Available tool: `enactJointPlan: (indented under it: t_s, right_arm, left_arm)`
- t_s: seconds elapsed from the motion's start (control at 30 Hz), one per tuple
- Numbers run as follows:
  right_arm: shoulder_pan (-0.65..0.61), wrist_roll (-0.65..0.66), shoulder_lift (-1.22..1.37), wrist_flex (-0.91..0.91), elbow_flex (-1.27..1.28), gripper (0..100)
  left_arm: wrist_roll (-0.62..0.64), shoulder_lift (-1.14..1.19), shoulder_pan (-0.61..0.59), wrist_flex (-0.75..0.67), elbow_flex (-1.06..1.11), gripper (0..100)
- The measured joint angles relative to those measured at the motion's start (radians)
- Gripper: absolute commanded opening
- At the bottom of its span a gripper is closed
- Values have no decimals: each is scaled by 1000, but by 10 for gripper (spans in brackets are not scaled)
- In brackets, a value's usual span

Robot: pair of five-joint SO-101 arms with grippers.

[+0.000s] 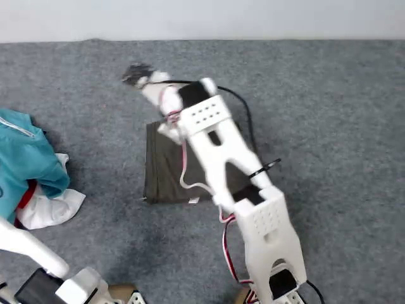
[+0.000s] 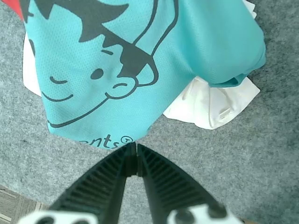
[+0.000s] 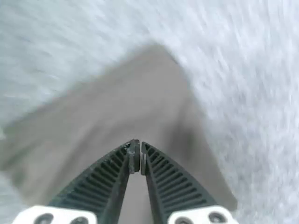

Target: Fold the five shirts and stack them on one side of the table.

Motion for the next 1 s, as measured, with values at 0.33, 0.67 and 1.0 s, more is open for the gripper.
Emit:
enactJointPlan:
  t_s: [0.33,0.67,1.0]
  right_arm:
    - [187,-6,141,69,0,9]
    - [371,-6,221,69,0,9]
    - [430,21,221,77,0,9]
  left_arm:
    - [0,0,0,0,0,6]
    - [0,0,0,0,0,6]
    - [0,0,0,0,0,6]
